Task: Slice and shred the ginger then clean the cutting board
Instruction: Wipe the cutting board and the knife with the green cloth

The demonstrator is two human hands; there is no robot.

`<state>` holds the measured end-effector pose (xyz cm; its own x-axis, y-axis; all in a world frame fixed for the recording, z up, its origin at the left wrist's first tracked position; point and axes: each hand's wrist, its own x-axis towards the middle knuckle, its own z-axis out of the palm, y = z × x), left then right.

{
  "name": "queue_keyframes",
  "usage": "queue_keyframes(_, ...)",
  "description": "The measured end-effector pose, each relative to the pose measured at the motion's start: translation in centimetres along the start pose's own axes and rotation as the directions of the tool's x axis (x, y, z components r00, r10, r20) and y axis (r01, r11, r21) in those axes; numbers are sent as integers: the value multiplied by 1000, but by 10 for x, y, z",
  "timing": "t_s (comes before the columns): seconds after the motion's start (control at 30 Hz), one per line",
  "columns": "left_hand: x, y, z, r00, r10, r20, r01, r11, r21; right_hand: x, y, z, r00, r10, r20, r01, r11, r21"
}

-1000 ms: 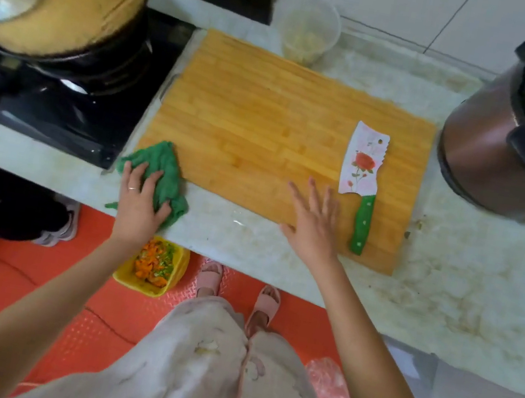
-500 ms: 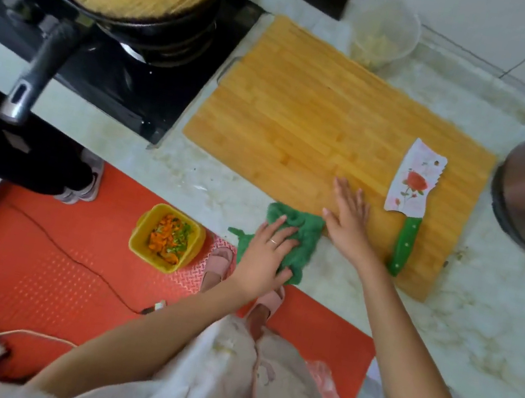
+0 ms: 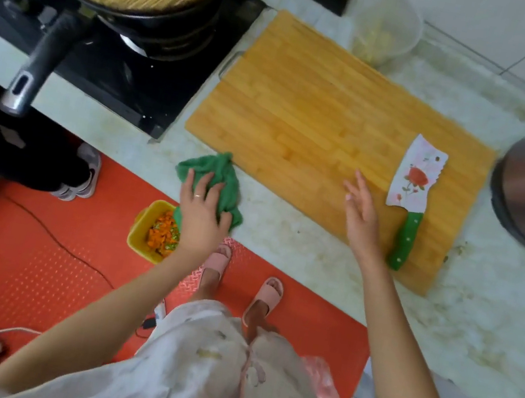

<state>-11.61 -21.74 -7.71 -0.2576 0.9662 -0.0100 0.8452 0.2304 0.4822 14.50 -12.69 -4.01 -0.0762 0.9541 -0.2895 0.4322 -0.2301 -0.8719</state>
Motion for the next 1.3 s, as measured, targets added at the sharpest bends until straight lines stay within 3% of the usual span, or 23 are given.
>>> queue_keyframes(0.17, -52, 72, 50, 933, 323, 157, -308, 944, -115, -40, 4, -16, 940, -165, -299, 148, 986, -79)
queue_keyframes(0.27, -75, 106, 74, 836, 502, 220, -475, 864, -167, -74, 24, -35, 875, -153, -460, 144, 988, -56)
queue_keyframes(0.4, -90, 152, 100, 797, 554, 239, -515, 831, -209, -128, 56, -68, 729, -62, -682, 65, 998, -22)
queue_keyframes(0.5, -102, 185, 122, 716, 651, 251, -601, 758, -252, -169, 79, -88, 675, 10, -737, -10, 1000, 5)
queue_keyframes(0.57, -114, 210, 135, 641, 708, 297, -651, 706, -278, -192, 94, -100, 637, 71, -767, -62, 997, 42)
queue_keyframes(0.67, -132, 254, 152, 422, 802, 423, -734, 576, -360, -217, 109, -117, 545, 180, -819, -111, 983, 143)
queue_keyframes(0.73, -138, 289, 158, 304, 828, 471, -639, 544, -544, -229, 115, -124, 482, 220, -848, -101, 975, 196)
queue_keyframes(0.8, -138, 323, 150, 279, 779, 561, -385, 626, -678, -238, 116, -130, 415, 215, -884, -73, 976, 204)
queue_keyframes(0.87, -133, 346, 138, 324, 740, 589, -186, 660, -728, -242, 112, -137, 385, 165, -908, -107, 985, 133)
queue_keyframes(0.93, -126, 354, 130, 436, 761, 481, -186, 599, -779, -235, 101, -146, 444, 23, -896, -146, 988, -47)
queue_keyframes(0.97, -122, 354, 128, 465, 776, 426, -225, 569, -791, -229, 97, -149, 514, -64, -855, -135, 979, -155)
queue_keyframes(1.03, -110, 350, 121, 469, 788, 399, -249, 551, -797, -212, 87, -155, 717, -166, -677, -115, 930, -350)
queue_keyframes(1.1, -94, 346, 116, 468, 773, 428, -198, 564, -802, -194, 91, -164, 843, -160, -513, -140, 856, -497)
queue_keyframes(1.17, -75, 342, 114, 459, 706, 539, -82, 638, -766, -178, 103, -171, 880, -82, -468, -216, 808, -548)
queue_keyframes(1.23, -54, 336, 108, 404, 657, 636, -54, 712, -700, -168, 112, -177, 885, 45, -463, -340, 742, -578)
queue_keyframes(1.3, -31, 323, 101, 416, 717, 559, -267, 684, -679, -162, 113, -185, 900, 139, -413, -390, 680, -621)
